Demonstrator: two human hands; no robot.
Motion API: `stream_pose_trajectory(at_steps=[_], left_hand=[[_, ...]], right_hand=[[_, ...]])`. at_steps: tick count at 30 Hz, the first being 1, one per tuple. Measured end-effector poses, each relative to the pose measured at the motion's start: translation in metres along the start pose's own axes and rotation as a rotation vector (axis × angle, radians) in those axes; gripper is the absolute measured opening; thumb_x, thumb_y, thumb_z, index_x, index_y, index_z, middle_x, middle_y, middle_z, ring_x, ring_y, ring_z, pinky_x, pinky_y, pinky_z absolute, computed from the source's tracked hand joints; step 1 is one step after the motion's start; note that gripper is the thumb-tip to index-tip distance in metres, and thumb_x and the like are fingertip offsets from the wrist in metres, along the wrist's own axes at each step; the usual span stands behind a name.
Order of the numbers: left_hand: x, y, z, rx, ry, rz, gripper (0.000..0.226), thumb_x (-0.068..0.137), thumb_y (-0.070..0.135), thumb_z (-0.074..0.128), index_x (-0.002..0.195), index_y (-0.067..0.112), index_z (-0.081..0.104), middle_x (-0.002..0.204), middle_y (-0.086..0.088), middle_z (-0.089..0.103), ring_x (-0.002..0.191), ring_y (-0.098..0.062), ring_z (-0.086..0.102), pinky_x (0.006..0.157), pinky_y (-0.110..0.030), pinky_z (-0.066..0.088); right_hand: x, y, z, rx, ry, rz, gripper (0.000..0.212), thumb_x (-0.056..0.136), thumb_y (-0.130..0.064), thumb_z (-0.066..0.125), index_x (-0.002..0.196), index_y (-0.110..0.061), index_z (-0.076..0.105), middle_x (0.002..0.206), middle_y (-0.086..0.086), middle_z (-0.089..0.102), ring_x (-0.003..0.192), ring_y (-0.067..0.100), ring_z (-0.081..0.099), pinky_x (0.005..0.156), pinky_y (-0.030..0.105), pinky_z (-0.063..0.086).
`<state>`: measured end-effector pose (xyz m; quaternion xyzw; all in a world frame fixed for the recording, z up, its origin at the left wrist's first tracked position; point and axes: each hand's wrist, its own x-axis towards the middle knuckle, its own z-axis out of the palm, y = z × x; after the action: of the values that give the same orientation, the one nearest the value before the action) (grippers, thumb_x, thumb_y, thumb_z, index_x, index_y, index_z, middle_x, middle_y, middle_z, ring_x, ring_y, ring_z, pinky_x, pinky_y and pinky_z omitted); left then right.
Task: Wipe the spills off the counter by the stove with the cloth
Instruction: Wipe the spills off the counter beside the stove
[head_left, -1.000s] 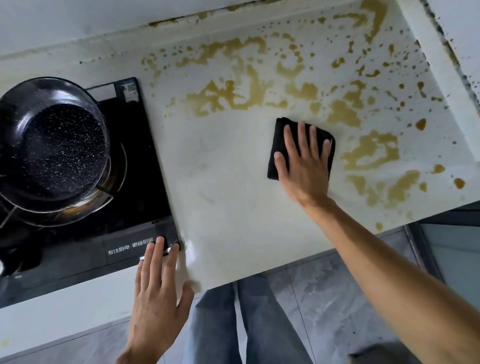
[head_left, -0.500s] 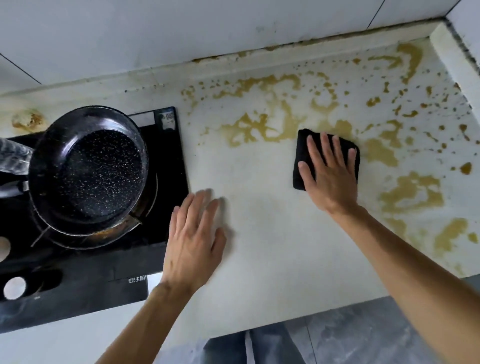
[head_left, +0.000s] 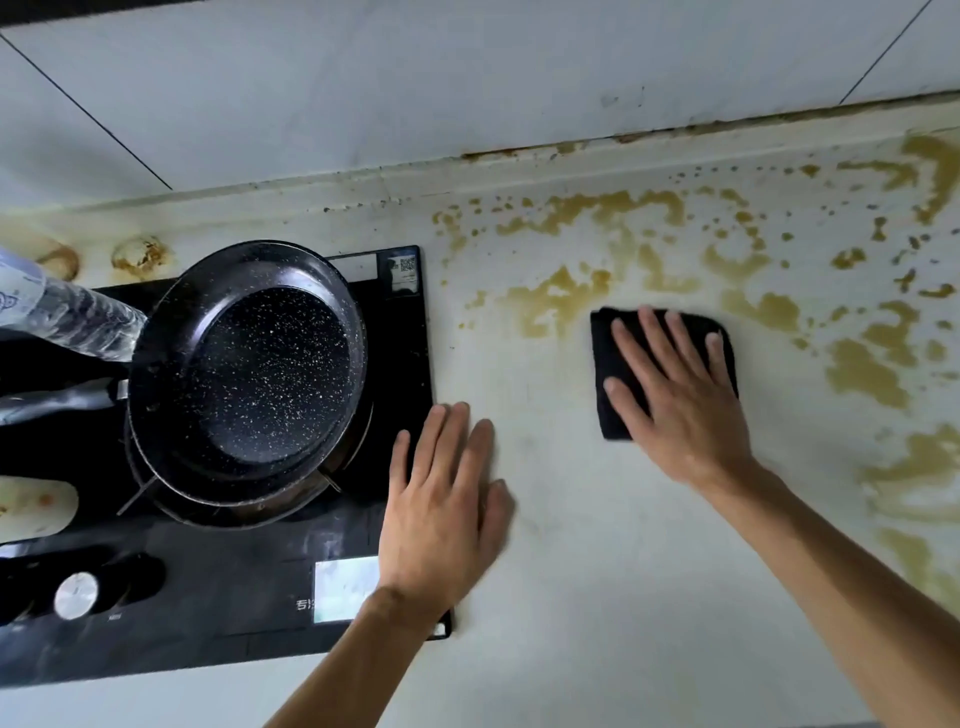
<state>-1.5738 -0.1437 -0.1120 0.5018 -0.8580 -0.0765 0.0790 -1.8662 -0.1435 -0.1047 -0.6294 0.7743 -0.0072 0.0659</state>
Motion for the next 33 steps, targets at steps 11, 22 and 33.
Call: stream_pose_trajectory(at_steps=[11, 22, 33], left_hand=[[-0.001, -0.001, -0.001, -0.03, 0.011, -0.005, 0.06, 0.098, 0.037, 0.055, 0.154, 0.018, 0.05, 0.17, -0.008, 0.04, 0.164, -0.027, 0.027, 0.131, -0.057, 0.023], [-0.001, -0.002, -0.001, -0.033, 0.006, -0.014, 0.066, 0.097, 0.042, 0.055, 0.156, 0.012, 0.05, 0.17, -0.007, 0.042, 0.164, -0.023, 0.027, 0.132, -0.055, 0.024], [-0.001, -0.001, 0.002, -0.047, 0.004, -0.02, 0.069, 0.094, 0.042, 0.06, 0.155, 0.012, 0.051, 0.168, -0.006, 0.044, 0.164, -0.022, 0.028, 0.131, -0.055, 0.024]], right_hand=[[0.006, -0.076, 0.011, 0.02, -0.01, -0.231, 0.066, 0.107, -0.058, 0.028, 0.168, -0.033, 0.021, 0.178, 0.0, 0.014, 0.165, 0.024, 0.011, 0.131, 0.056, 0.012], [0.095, -0.112, 0.001, 0.028, -0.06, -0.24, 0.066, 0.106, -0.061, 0.021, 0.168, -0.04, 0.011, 0.179, -0.005, 0.007, 0.165, 0.02, 0.003, 0.132, 0.053, 0.001], [0.086, -0.14, 0.004, 0.028, -0.038, -0.296, 0.061, 0.107, -0.057, 0.023, 0.167, -0.042, 0.018, 0.178, 0.002, 0.013, 0.165, 0.03, 0.008, 0.13, 0.06, 0.002]])
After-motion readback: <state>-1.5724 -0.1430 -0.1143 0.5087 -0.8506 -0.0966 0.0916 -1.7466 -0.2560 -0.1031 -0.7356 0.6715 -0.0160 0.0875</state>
